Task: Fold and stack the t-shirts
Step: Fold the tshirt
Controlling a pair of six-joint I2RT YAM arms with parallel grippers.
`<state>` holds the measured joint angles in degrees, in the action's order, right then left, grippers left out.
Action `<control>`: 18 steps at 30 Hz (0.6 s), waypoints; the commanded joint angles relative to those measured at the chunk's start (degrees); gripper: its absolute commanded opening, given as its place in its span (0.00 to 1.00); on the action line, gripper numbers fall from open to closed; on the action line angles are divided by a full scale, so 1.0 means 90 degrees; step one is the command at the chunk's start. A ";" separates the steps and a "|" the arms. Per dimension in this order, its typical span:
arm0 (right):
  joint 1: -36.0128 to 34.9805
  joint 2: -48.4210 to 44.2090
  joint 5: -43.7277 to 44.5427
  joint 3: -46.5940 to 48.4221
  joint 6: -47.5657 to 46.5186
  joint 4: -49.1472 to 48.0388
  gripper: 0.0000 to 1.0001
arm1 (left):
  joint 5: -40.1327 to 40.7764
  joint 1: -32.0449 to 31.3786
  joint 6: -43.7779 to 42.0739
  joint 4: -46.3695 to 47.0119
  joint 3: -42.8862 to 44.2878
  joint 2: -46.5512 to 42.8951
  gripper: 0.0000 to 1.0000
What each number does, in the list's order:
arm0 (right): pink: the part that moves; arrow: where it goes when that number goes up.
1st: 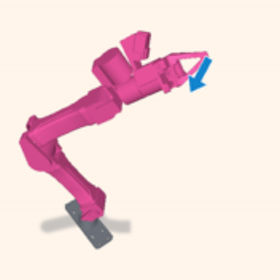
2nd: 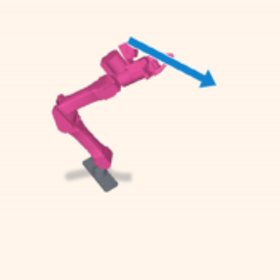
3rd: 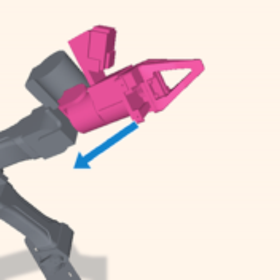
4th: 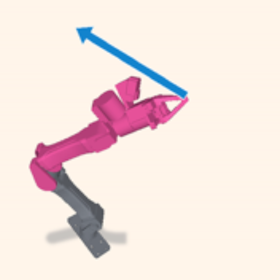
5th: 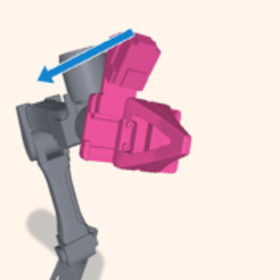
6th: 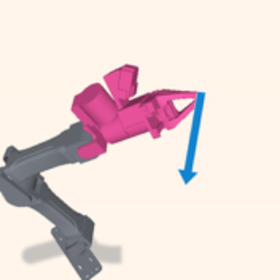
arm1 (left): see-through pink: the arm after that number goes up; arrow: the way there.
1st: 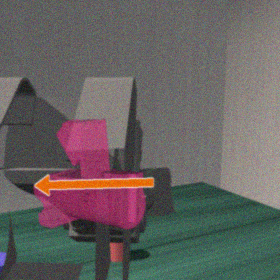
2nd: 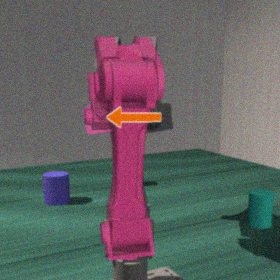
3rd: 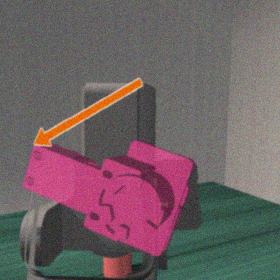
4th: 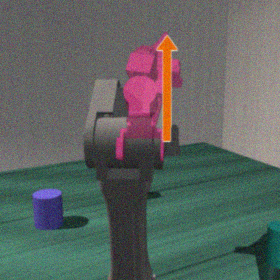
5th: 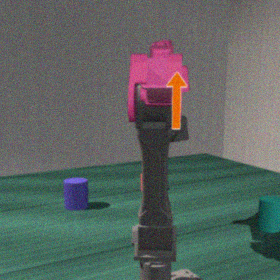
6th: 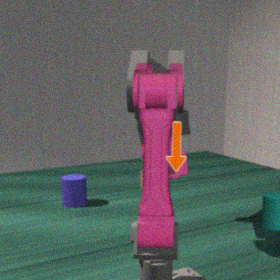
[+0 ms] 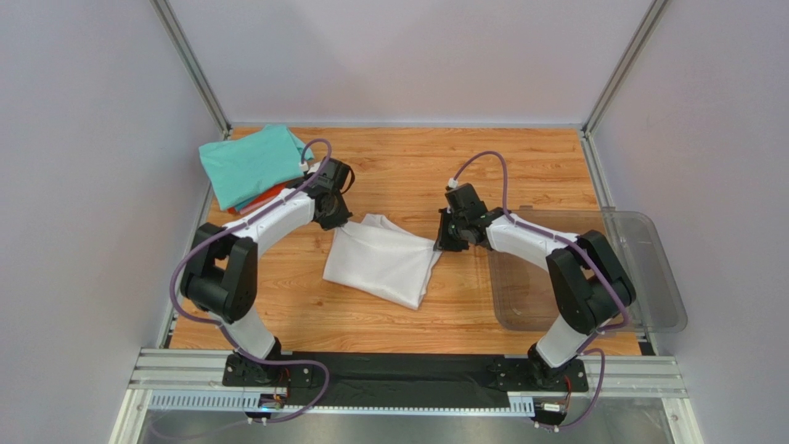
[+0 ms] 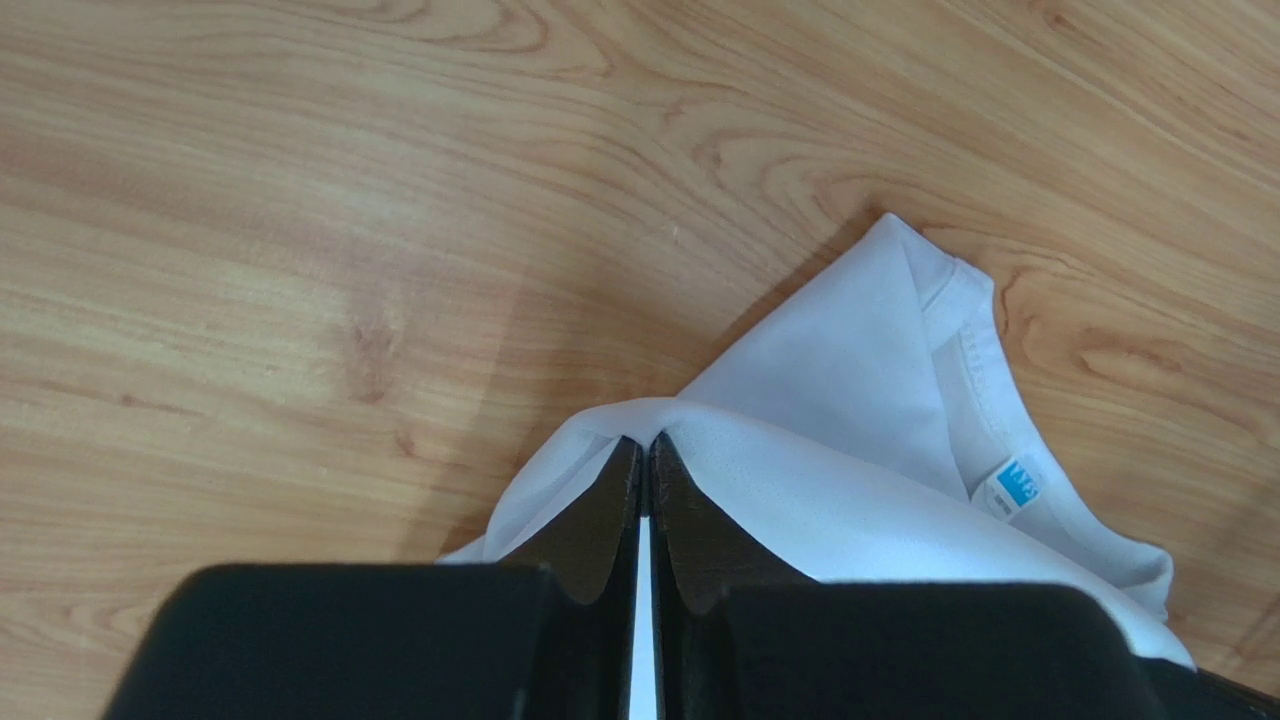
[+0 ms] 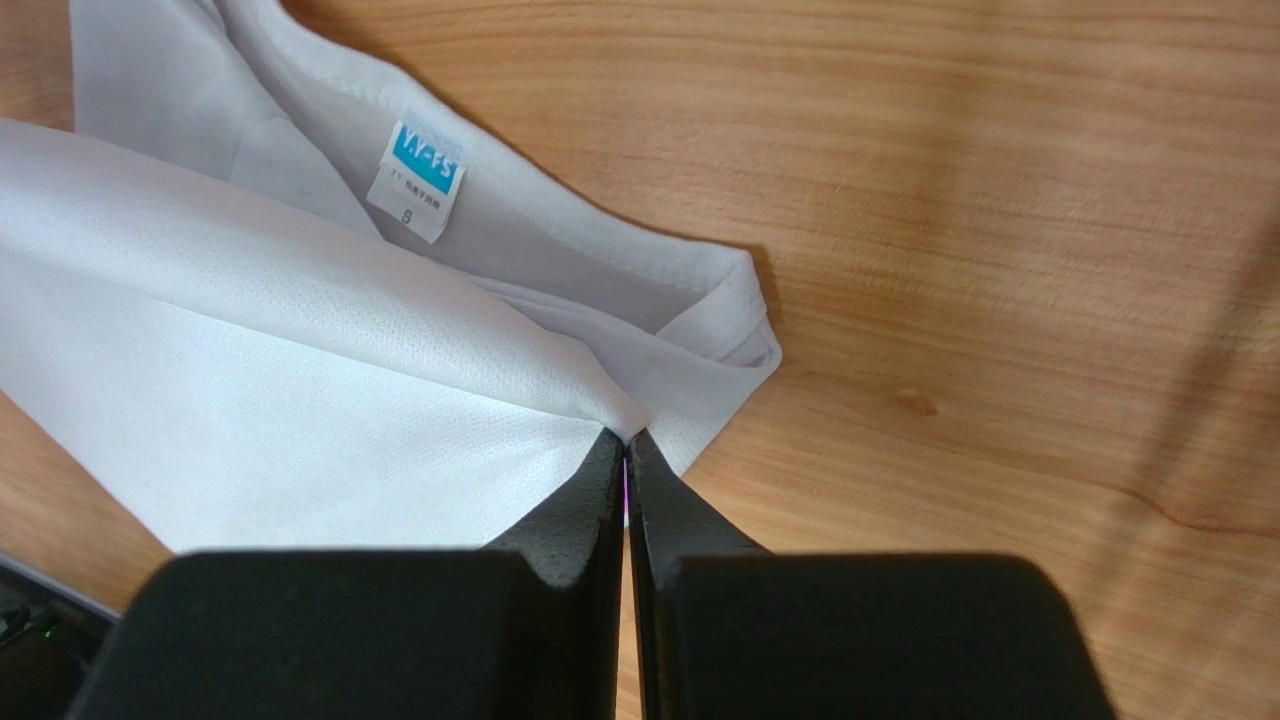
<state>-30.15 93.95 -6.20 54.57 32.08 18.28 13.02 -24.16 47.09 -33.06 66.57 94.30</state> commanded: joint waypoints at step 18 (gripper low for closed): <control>-0.0515 -0.1044 -0.0093 0.0510 -0.0235 0.0576 0.74 | -0.1688 0.0107 -0.0975 0.0760 -0.0156 -0.0975 1.00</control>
<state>-31.57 88.40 -5.17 59.40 30.04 23.77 4.03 -23.22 40.40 -30.76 69.06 90.41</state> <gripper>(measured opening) 0.695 0.994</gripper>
